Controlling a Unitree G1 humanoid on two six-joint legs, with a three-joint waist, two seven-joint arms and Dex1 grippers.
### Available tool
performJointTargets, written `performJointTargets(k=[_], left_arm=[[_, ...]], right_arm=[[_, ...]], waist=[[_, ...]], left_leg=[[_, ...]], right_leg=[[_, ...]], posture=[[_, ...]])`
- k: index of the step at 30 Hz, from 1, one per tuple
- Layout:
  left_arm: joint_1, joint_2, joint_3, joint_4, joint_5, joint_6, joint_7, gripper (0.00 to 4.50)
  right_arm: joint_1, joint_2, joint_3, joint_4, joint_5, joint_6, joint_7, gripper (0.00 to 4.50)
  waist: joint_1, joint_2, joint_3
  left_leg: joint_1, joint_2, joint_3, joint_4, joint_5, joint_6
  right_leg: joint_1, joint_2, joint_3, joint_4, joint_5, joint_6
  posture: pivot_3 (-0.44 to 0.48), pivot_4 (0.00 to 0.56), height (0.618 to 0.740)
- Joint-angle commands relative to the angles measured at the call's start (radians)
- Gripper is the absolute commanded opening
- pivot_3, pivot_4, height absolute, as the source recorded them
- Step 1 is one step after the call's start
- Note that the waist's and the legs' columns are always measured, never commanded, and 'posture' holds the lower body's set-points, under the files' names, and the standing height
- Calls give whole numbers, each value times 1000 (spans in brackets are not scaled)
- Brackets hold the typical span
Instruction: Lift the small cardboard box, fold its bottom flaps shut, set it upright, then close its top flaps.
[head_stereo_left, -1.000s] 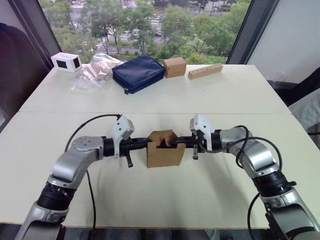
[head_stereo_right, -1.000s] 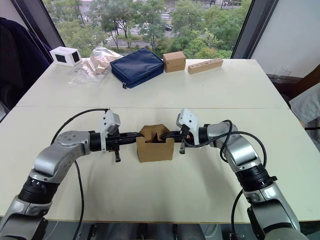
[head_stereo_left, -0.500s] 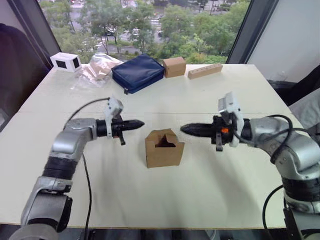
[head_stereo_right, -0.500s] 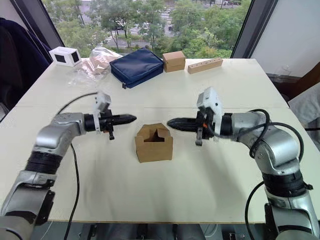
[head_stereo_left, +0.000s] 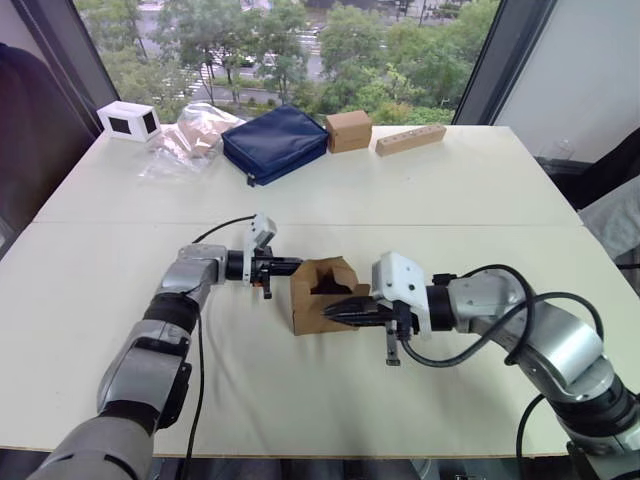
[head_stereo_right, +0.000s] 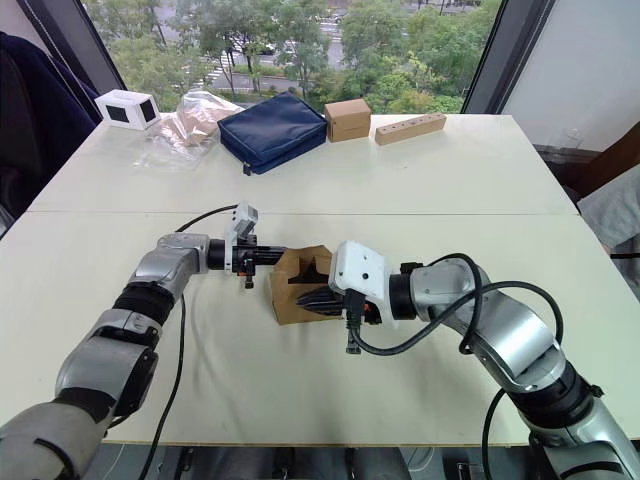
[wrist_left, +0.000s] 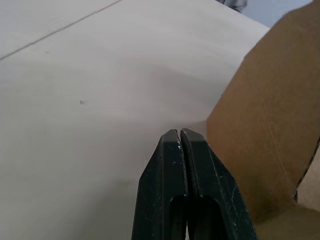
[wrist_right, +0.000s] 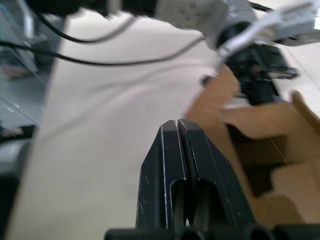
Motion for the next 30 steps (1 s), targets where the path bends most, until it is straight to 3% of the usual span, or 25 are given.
performJointTargets(k=[1,17,30], left_arm=[[-34,-14,26,-1,8,-41,0,53],[-13,-41,22,-85,17,-33,-13,53],[29,6,61,-174,12,-10,58,53]], right_arm=[[-26,8,3,15,-56,-55,-10,0],[-42,65,66,143,-140,-100,12,0],[-41,110,79,202,-154,-117,48,0]], waist=[[1,0,0],[0,0,0],[0,0,0]], left_leg=[[0,0,0,0,0,0],[1,0,0,1,0,0],[1,0,0,1,0,0]], right_leg=[[0,0,0,1,0,0],[0,0,0,3,0,0],[0,0,0,4,0,0]], posture=[[0,150,740],[0,150,740],[0,150,740]])
